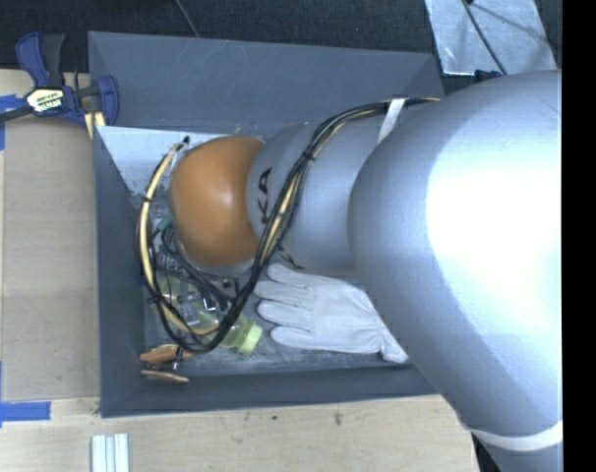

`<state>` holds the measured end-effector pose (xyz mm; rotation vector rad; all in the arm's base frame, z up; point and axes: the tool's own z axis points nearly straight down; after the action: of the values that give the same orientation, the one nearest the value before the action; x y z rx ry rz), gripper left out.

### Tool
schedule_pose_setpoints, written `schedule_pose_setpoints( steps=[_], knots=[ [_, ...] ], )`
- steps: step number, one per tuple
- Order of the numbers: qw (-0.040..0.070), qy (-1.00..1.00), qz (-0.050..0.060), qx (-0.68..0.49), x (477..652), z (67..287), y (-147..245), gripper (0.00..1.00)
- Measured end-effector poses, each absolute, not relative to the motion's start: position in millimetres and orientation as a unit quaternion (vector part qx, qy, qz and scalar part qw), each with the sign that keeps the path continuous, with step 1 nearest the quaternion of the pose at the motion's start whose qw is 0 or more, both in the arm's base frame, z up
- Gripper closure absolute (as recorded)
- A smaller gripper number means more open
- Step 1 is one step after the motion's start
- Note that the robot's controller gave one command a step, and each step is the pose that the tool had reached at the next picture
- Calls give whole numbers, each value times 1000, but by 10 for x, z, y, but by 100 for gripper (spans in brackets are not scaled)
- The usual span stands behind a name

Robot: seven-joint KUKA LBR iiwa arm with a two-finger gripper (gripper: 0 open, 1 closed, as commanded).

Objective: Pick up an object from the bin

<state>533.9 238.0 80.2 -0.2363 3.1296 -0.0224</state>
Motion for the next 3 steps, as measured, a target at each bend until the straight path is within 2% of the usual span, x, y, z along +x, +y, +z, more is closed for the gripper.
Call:
schedule_pose_setpoints(
  steps=[1,3],
  knots=[
    [2,1000,1,17,5185,690,2422,100],
    [0,1000,0,18,5168,741,2419,100]
  ],
)
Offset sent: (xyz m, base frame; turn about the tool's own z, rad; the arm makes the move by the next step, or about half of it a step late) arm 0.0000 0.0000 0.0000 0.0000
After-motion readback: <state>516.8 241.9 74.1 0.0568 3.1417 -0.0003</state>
